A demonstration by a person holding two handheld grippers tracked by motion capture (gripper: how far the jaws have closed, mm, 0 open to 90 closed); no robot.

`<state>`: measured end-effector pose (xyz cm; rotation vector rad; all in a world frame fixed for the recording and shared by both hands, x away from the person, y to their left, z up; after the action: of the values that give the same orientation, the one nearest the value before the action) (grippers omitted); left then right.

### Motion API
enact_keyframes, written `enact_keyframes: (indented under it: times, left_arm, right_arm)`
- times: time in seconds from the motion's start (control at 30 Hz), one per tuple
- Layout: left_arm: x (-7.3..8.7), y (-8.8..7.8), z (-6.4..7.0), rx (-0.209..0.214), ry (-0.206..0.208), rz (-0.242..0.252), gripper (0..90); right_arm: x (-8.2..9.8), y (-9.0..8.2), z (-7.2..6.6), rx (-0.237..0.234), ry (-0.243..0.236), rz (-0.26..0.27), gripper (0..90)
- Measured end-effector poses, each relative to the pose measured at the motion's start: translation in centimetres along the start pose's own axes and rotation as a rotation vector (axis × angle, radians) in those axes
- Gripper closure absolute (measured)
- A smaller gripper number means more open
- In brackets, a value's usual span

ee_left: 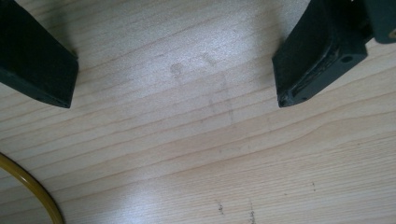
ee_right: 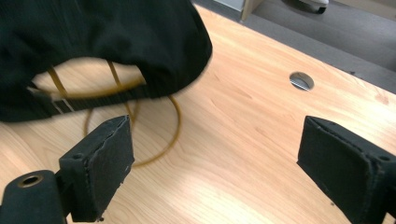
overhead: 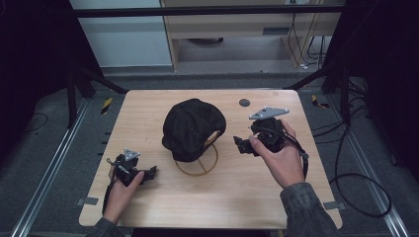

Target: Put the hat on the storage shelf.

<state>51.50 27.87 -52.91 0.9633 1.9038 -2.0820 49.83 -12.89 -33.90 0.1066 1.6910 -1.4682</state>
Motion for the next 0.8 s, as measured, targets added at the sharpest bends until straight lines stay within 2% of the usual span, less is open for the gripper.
enact_keyframes:
  times: [0.23,0.7,0.8]
  left_arm:
    - [0.0,0.0,-0.2,-0.002,-0.002,-0.003,0.0]
    - [0.1,-0.1,-0.5,-0.003,-0.002,-0.003,0.0]
    - [0.1,-0.1,-0.5,-0.003,-0.001,-0.004,0.0]
  right_arm:
    - [2.7,1.8,0.5,0.011,0.015,0.001,10.3]
    - [7.5,5.8,0.7,0.000,0.052,-0.057,10.5]
    - [8.4,6.5,0.6,-0.009,0.072,-0.072,10.6]
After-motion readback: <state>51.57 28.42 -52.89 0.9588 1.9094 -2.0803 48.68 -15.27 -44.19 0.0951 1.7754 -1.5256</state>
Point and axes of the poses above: each handheld gripper's, and its own axes: y roughly forward along the jaws, x roughly out of its underside, z roughly to its right, the point moved 3 cm from there along y, roughly forward along the jaws, and after that the axes turned 12 degrees about -z, right-handed, at the moved point
